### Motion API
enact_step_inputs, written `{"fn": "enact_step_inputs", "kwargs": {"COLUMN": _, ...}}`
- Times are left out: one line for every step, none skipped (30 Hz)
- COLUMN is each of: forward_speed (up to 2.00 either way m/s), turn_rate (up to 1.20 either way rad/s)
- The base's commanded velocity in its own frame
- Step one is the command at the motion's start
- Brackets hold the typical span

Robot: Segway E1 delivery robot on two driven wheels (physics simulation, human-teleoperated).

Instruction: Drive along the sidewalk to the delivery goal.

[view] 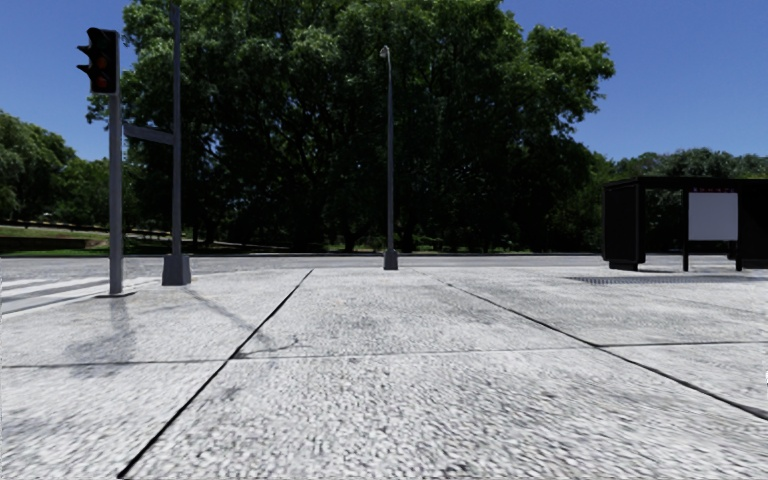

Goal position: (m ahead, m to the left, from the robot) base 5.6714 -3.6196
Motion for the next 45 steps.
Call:
{"fn": "enact_step_inputs", "kwargs": {"forward_speed": 1.86, "turn_rate": -0.56}}
{"fn": "enact_step_inputs", "kwargs": {"forward_speed": 1.84, "turn_rate": -0.56}}
{"fn": "enact_step_inputs", "kwargs": {"forward_speed": 1.83, "turn_rate": -0.56}}
{"fn": "enact_step_inputs", "kwargs": {"forward_speed": 1.83, "turn_rate": -0.56}}
{"fn": "enact_step_inputs", "kwargs": {"forward_speed": 1.83, "turn_rate": -0.56}}
{"fn": "enact_step_inputs", "kwargs": {"forward_speed": 1.83, "turn_rate": -0.56}}
{"fn": "enact_step_inputs", "kwargs": {"forward_speed": 1.83, "turn_rate": -0.56}}
{"fn": "enact_step_inputs", "kwargs": {"forward_speed": 1.83, "turn_rate": -0.56}}
{"fn": "enact_step_inputs", "kwargs": {"forward_speed": 1.83, "turn_rate": -0.56}}
{"fn": "enact_step_inputs", "kwargs": {"forward_speed": 1.83, "turn_rate": -0.56}}
{"fn": "enact_step_inputs", "kwargs": {"forward_speed": 1.83, "turn_rate": -0.56}}
{"fn": "enact_step_inputs", "kwargs": {"forward_speed": 1.83, "turn_rate": -0.56}}
{"fn": "enact_step_inputs", "kwargs": {"forward_speed": 1.83, "turn_rate": -0.56}}
{"fn": "enact_step_inputs", "kwargs": {"forward_speed": 1.83, "turn_rate": -0.56}}
{"fn": "enact_step_inputs", "kwargs": {"forward_speed": 1.83, "turn_rate": -0.56}}
{"fn": "enact_step_inputs", "kwargs": {"forward_speed": 1.83, "turn_rate": -0.56}}
{"fn": "enact_step_inputs", "kwargs": {"forward_speed": 1.83, "turn_rate": -0.56}}
{"fn": "enact_step_inputs", "kwargs": {"forward_speed": 1.83, "turn_rate": -0.56}}
{"fn": "enact_step_inputs", "kwargs": {"forward_speed": 1.83, "turn_rate": -0.56}}
{"fn": "enact_step_inputs", "kwargs": {"forward_speed": 1.83, "turn_rate": -0.56}}
{"fn": "enact_step_inputs", "kwargs": {"forward_speed": 1.83, "turn_rate": -0.56}}
{"fn": "enact_step_inputs", "kwargs": {"forward_speed": 1.83, "turn_rate": -0.56}}
{"fn": "enact_step_inputs", "kwargs": {"forward_speed": 1.83, "turn_rate": -0.56}}
{"fn": "enact_step_inputs", "kwargs": {"forward_speed": 1.83, "turn_rate": -0.56}}
{"fn": "enact_step_inputs", "kwargs": {"forward_speed": 1.83, "turn_rate": -0.56}}
{"fn": "enact_step_inputs", "kwargs": {"forward_speed": 1.83, "turn_rate": -0.56}}
{"fn": "enact_step_inputs", "kwargs": {"forward_speed": 1.83, "turn_rate": -0.56}}
{"fn": "enact_step_inputs", "kwargs": {"forward_speed": 1.83, "turn_rate": -0.56}}
{"fn": "enact_step_inputs", "kwargs": {"forward_speed": 1.83, "turn_rate": -0.55}}
{"fn": "enact_step_inputs", "kwargs": {"forward_speed": 1.83, "turn_rate": -0.55}}
{"fn": "enact_step_inputs", "kwargs": {"forward_speed": 1.83, "turn_rate": -0.55}}
{"fn": "enact_step_inputs", "kwargs": {"forward_speed": 1.83, "turn_rate": -0.54}}
{"fn": "enact_step_inputs", "kwargs": {"forward_speed": 1.83, "turn_rate": -0.53}}
{"fn": "enact_step_inputs", "kwargs": {"forward_speed": 1.83, "turn_rate": -0.5}}
{"fn": "enact_step_inputs", "kwargs": {"forward_speed": 1.83, "turn_rate": -0.5}}
{"fn": "enact_step_inputs", "kwargs": {"forward_speed": 1.83, "turn_rate": -0.48}}
{"fn": "enact_step_inputs", "kwargs": {"forward_speed": 1.84, "turn_rate": -0.48}}
{"fn": "enact_step_inputs", "kwargs": {"forward_speed": 1.84, "turn_rate": -0.48}}
{"fn": "enact_step_inputs", "kwargs": {"forward_speed": 1.84, "turn_rate": -0.48}}
{"fn": "enact_step_inputs", "kwargs": {"forward_speed": 1.84, "turn_rate": -0.48}}
{"fn": "enact_step_inputs", "kwargs": {"forward_speed": 1.84, "turn_rate": -0.41}}
{"fn": "enact_step_inputs", "kwargs": {"forward_speed": 1.84, "turn_rate": -0.25}}
{"fn": "enact_step_inputs", "kwargs": {"forward_speed": 1.84, "turn_rate": 0.0}}
{"fn": "enact_step_inputs", "kwargs": {"forward_speed": 1.84, "turn_rate": 0.0}}
{"fn": "enact_step_inputs", "kwargs": {"forward_speed": 1.84, "turn_rate": 0.0}}
